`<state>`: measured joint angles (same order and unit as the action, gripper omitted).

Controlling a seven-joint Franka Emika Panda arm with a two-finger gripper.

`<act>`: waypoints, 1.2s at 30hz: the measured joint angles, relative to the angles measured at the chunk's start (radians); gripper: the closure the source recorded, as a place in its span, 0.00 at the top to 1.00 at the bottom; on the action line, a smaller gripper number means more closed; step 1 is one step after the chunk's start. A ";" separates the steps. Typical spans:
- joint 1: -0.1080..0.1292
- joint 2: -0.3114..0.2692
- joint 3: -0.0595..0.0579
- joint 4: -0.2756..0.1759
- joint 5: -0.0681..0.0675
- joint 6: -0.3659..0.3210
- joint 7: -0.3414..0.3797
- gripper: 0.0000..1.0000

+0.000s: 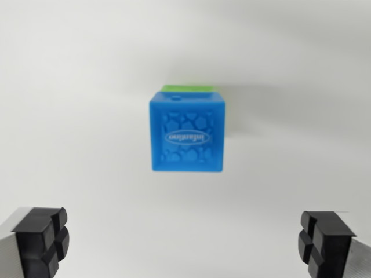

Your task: Stack cube

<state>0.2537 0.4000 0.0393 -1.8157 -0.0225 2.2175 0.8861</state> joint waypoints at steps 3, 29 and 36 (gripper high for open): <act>0.000 -0.018 0.000 0.011 0.001 -0.028 0.000 1.00; 0.000 -0.106 0.001 0.137 0.005 -0.242 -0.003 1.00; 0.000 -0.116 0.001 0.170 0.006 -0.285 -0.003 1.00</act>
<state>0.2537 0.2841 0.0405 -1.6454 -0.0170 1.9326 0.8826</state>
